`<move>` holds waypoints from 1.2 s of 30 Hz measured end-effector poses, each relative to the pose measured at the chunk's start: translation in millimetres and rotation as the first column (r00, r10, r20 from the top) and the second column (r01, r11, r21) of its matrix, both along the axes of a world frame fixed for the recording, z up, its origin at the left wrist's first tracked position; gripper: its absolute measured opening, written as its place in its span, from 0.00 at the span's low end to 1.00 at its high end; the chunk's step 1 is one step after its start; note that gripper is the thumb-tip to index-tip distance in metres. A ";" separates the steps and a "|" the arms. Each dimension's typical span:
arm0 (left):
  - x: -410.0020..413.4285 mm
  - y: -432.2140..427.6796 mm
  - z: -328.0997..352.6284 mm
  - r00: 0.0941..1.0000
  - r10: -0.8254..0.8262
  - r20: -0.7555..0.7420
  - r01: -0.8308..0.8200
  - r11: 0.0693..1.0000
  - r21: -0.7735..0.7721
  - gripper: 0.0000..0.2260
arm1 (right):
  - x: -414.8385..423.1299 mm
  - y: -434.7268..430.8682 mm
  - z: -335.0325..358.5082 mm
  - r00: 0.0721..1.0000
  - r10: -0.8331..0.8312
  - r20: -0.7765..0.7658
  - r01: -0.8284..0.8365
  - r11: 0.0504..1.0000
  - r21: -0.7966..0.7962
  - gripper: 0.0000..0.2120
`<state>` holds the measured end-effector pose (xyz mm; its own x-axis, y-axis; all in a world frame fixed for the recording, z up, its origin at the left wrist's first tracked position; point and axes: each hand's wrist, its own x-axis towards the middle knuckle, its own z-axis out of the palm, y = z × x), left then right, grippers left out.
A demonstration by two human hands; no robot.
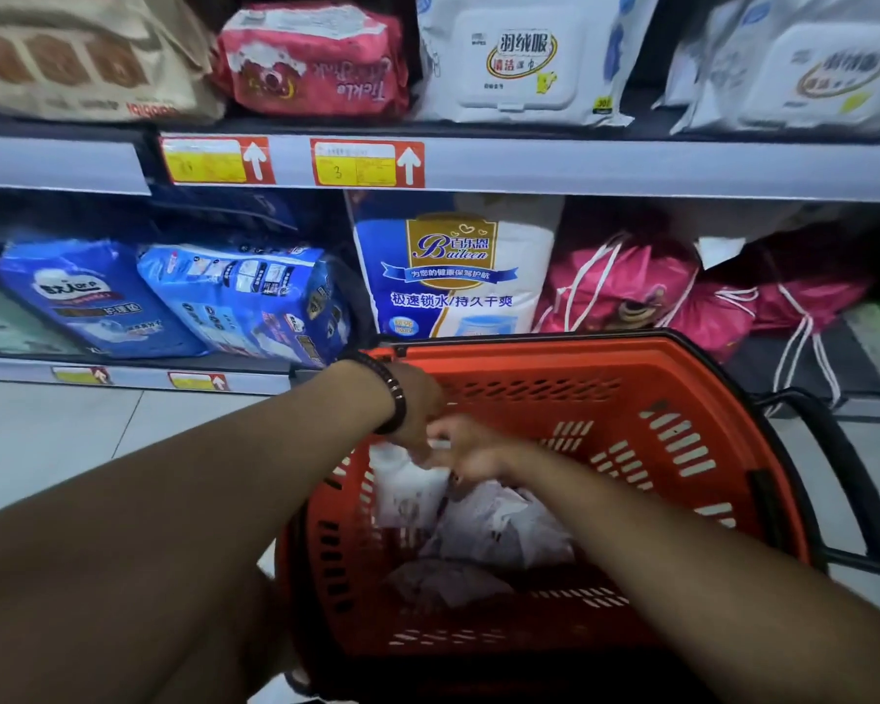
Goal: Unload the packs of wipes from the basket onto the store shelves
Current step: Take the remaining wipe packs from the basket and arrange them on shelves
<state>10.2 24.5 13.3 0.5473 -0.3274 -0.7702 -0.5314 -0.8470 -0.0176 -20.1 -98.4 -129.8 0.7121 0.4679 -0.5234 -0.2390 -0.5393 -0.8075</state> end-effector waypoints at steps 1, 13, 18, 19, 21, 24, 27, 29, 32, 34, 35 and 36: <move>-0.9 4.8 -2.3 1.000 0.021 0.016 -0.021 0.999 0.026 0.35 | 8.8 -2.1 13.5 0.998 -0.015 -0.060 0.018 0.998 0.061 0.10; -5.2 17.3 0.5 0.989 0.123 0.081 -0.130 0.988 0.084 0.34 | -17.8 -28.0 -44.7 0.993 0.005 -0.117 -0.082 0.747 -0.660 0.32; 7.4 16.6 3.9 0.984 0.175 0.038 -0.179 0.974 0.139 0.34 | -41.7 -20.6 -58.8 0.998 0.033 -0.054 -0.062 0.694 -0.717 0.46; 9.4 16.3 3.6 0.985 0.169 0.032 -0.172 0.973 0.150 0.34 | -42.1 -19.6 -56.5 0.999 0.027 -0.042 -0.049 0.703 -0.710 0.45; 11.6 14.5 4.6 0.988 0.153 0.022 -0.154 0.975 0.159 0.33 | -37.0 -20.4 -51.7 0.996 -0.010 -0.092 -0.053 0.758 -0.650 0.47; 12.7 13.5 6.0 0.993 0.111 0.031 -0.115 0.975 0.188 0.31 | -31.6 -21.8 -43.2 0.984 -0.070 -0.164 -0.037 0.818 -0.574 0.47; 12.6 13.8 11.4 0.996 0.084 0.038 -0.091 0.974 0.210 0.30 | -44.8 -23.2 -34.0 0.952 -0.220 -0.211 0.080 0.849 -0.523 0.41; 14.0 16.0 17.2 0.994 0.105 0.036 -0.110 0.976 0.186 0.29 | -53.9 -25.1 -18.0 0.933 -0.265 -0.244 0.142 0.892 -0.429 0.38; 16.3 22.4 32.2 0.987 0.157 0.023 -0.158 0.983 0.098 0.25 | -50.0 -35.4 31.4 0.964 -0.179 -0.198 0.094 0.922 -0.377 0.23; 17.3 29.1 44.0 0.979 0.205 0.015 -0.205 0.978 0.031 0.22 | -40.7 -47.5 79.3 0.972 -0.183 -0.146 0.118 0.921 -0.372 0.13; 18.0 33.2 49.9 0.963 0.269 -0.015 -0.269 0.963 -0.012 0.21 | -38.2 -53.3 107.2 0.977 -0.190 -0.100 0.141 0.917 -0.373 0.10; 18.6 36.8 55.7 0.934 0.351 -0.063 -0.354 0.933 -0.065 0.19 | -35.7 -60.3 132.8 0.978 -0.204 -0.047 0.172 0.911 -0.375 0.09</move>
